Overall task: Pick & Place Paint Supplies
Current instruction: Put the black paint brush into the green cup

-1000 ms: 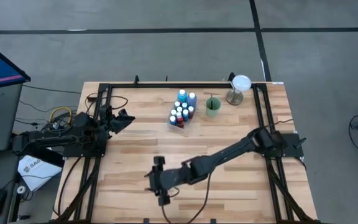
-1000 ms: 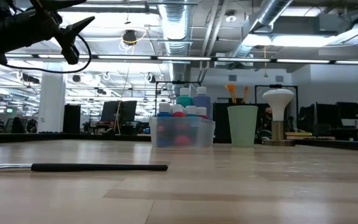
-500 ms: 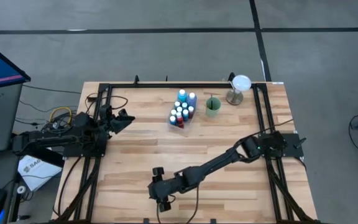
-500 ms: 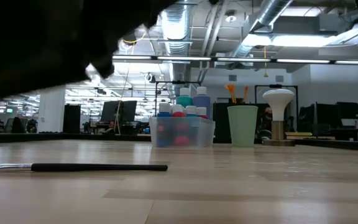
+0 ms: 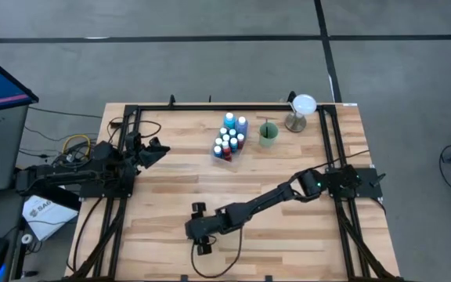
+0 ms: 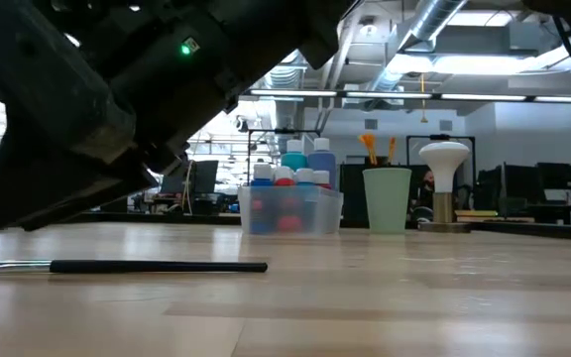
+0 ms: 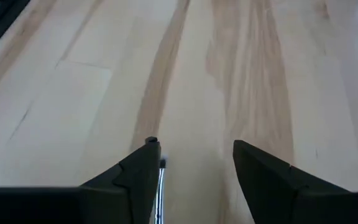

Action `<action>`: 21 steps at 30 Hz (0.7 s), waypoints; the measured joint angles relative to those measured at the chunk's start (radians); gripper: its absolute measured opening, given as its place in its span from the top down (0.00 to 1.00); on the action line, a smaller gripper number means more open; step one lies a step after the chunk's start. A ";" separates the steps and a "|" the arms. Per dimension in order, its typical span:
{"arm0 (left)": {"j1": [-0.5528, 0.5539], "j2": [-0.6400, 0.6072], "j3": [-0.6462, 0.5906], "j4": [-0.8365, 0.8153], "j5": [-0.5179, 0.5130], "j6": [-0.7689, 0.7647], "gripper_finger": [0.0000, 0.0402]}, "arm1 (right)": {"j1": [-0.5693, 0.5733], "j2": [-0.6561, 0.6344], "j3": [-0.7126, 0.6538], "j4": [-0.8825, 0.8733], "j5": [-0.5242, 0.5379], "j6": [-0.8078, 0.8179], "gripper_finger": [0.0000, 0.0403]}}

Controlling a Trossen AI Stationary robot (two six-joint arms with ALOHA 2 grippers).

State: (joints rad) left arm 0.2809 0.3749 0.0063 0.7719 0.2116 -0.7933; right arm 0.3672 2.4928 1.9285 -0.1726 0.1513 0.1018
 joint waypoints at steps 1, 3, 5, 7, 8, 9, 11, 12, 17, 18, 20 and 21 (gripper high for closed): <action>0.000 0.000 0.000 0.000 0.000 0.000 0.62 | 0.000 0.000 0.000 -0.002 0.000 -0.002 0.52; 0.000 0.000 0.000 0.000 0.000 0.000 0.62 | 0.004 0.000 0.000 0.002 -0.001 -0.004 0.54; 0.000 0.000 0.000 0.000 0.000 0.000 0.62 | 0.007 0.005 0.000 0.007 -0.002 -0.004 0.57; 0.000 0.000 0.000 0.000 0.000 0.000 0.62 | 0.012 0.028 0.002 0.047 -0.009 -0.004 0.58; 0.000 0.000 0.000 0.000 0.000 0.000 0.62 | 0.013 0.035 -0.001 0.051 -0.021 -0.004 0.59; 0.000 0.000 0.000 0.000 0.000 0.000 0.62 | 0.014 0.042 -0.002 0.068 -0.031 -0.006 0.59; 0.000 0.000 0.000 0.000 0.001 0.000 0.62 | 0.015 0.059 0.005 0.100 -0.049 0.010 0.59; 0.000 0.000 0.000 0.000 0.001 0.000 0.62 | 0.015 0.062 0.002 0.098 -0.045 0.029 0.59; 0.000 0.000 0.000 0.000 0.001 0.000 0.62 | 0.004 0.059 0.007 0.036 -0.050 0.136 0.65; 0.000 0.000 0.000 0.000 0.001 0.000 0.62 | 0.003 0.058 0.007 0.022 -0.049 0.141 0.68; 0.000 0.000 0.000 0.000 0.005 0.000 0.62 | 0.003 0.057 0.007 0.007 -0.044 0.141 0.74; 0.000 0.000 0.000 0.000 0.005 0.000 0.62 | 0.004 0.057 0.007 0.003 -0.043 0.141 0.78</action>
State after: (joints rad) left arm 0.2808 0.3748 0.0063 0.7719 0.2165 -0.7937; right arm 0.3708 2.5500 1.9354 -0.1691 0.1087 0.2432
